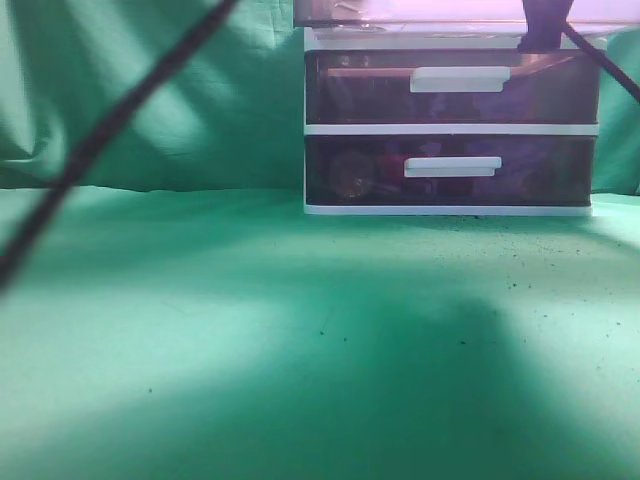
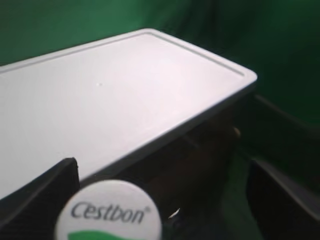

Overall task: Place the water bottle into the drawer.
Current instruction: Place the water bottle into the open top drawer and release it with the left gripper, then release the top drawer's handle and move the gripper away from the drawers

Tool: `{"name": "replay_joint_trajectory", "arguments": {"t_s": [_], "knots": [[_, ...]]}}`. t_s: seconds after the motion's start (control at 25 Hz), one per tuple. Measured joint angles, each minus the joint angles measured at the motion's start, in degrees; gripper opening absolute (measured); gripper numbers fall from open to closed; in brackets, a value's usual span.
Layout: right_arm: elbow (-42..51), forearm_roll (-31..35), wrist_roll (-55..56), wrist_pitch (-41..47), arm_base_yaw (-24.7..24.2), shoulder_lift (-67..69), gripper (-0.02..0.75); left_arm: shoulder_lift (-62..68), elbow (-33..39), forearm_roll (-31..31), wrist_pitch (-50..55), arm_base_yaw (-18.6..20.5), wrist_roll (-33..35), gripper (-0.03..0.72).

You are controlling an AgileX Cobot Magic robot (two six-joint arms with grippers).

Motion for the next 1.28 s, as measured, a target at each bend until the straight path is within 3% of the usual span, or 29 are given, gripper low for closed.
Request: {"name": "replay_joint_trajectory", "arguments": {"t_s": [0.12,0.16,0.24,0.48,0.64,0.84,1.0,1.12,1.2,1.28], "knots": [[0.00,0.11,0.00,-0.09,0.00,0.00,0.099,2.27,-0.12,-4.12,-6.00,-1.34,3.40,0.646],[0.00,0.24,0.00,-0.09,0.00,0.00,0.099,3.38,-0.12,-5.19,-8.47,-2.00,4.19,0.589],[0.03,0.66,-0.13,-0.09,0.14,0.00,0.099,5.71,-0.12,-7.27,-13.87,-3.52,4.80,0.591],[0.03,1.54,-0.23,-0.20,0.52,-0.04,0.099,9.59,-0.12,-4.61,-24.32,-7.40,5.85,0.591],[0.03,1.77,-0.23,-0.19,0.52,-0.04,0.099,8.90,-0.12,0.23,-22.93,-8.02,5.85,0.591],[0.03,1.77,-0.23,-0.19,0.52,-0.04,0.099,3.13,-0.12,7.98,-7.71,-7.90,5.85,0.591],[0.03,1.84,-0.82,-0.45,0.52,-0.04,0.099,-2.58,-0.24,17.41,7.82,-7.90,3.57,0.362],[0.03,1.84,-1.28,-0.53,0.52,-0.04,0.099,-5.88,-0.35,28.79,17.28,-7.90,-5.97,0.104],[0.03,1.84,-1.38,-0.53,0.52,-0.04,0.099,-7.73,-0.35,34.81,23.44,-7.90,-11.41,0.041],[0.03,1.84,-1.68,-0.67,0.52,-0.04,0.099,-9.76,-0.43,38.70,30.32,-7.90,-15.12,0.056]]}}
